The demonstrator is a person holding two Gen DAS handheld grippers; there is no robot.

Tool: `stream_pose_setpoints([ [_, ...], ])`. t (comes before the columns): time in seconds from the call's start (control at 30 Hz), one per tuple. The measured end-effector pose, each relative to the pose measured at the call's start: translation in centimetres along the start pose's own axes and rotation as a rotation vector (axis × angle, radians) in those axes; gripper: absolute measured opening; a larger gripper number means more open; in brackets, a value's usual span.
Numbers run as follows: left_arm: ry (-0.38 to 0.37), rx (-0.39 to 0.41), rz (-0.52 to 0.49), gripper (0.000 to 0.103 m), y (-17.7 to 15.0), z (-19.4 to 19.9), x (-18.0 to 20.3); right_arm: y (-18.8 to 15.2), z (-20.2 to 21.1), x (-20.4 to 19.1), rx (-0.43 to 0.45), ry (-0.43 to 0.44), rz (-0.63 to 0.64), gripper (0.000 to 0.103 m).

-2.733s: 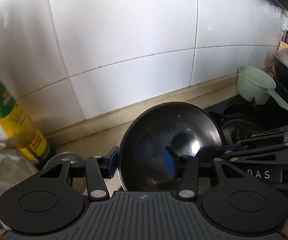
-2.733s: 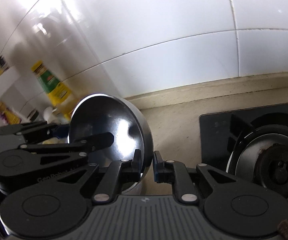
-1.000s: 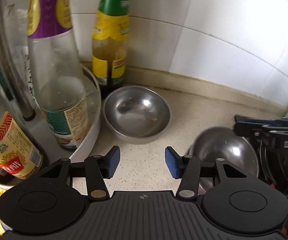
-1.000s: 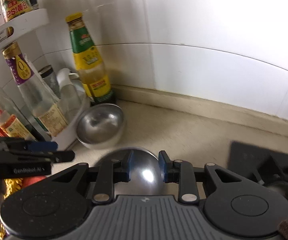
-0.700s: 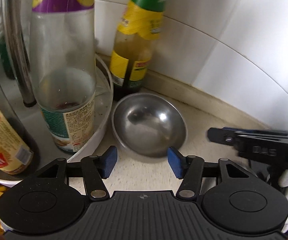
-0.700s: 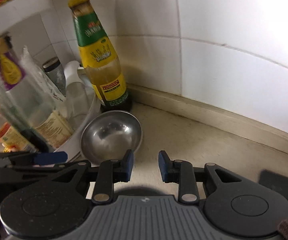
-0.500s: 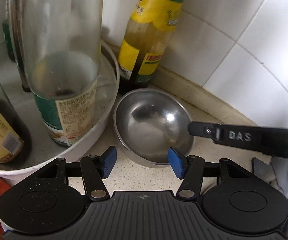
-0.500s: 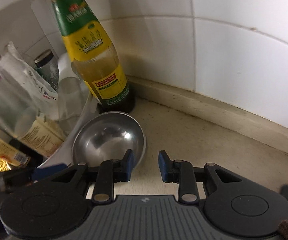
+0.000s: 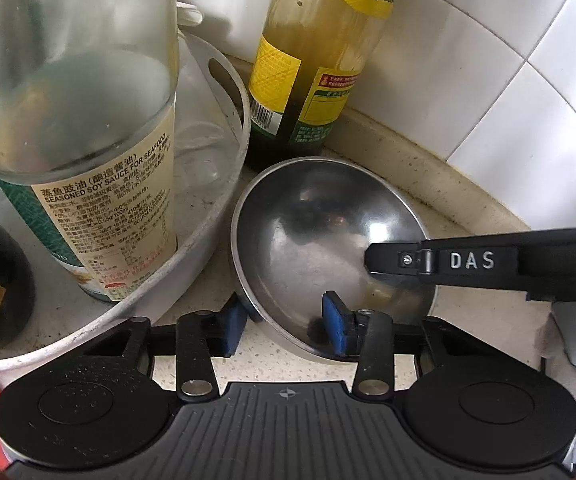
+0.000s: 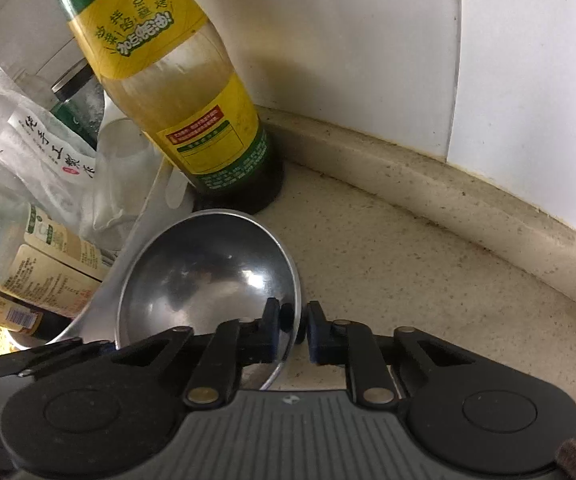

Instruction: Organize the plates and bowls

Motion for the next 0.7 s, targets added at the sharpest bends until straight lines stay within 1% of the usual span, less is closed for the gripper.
stream_pose_setpoints([
  [0.07,0.005,-0.001,-0.009,0.044,0.0,0.1,-0.1,-0.2,0.1,0.1,0.002,0.001,-0.004,0.014],
  [0.13,0.008,-0.003,-0.022,0.042,-0.1,-0.1,0.0,-0.4,0.3,0.2,0.000,0.007,-0.025,0.013],
  [0.4,-0.002,0.038,-0.074,0.043,0.1,2.1,1.6,-0.6,3.0,0.5,0.052,0.009,-0.055,0.013],
  [0.7,-0.034,0.094,-0.147,0.044,0.4,5.3,4.7,-0.9,7.8,1.2,0.128,-0.023,-0.085,0.013],
])
Point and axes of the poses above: each gripper's, at about its wrist camera, not at the fingertips, and z roughly against the way its jaws point, x to its right, y to its top, the point moved 10 cm from there along -z, roughly the way its jaws point, and after that the axes turned 15 degrees about -y, right-handed, at the moved point
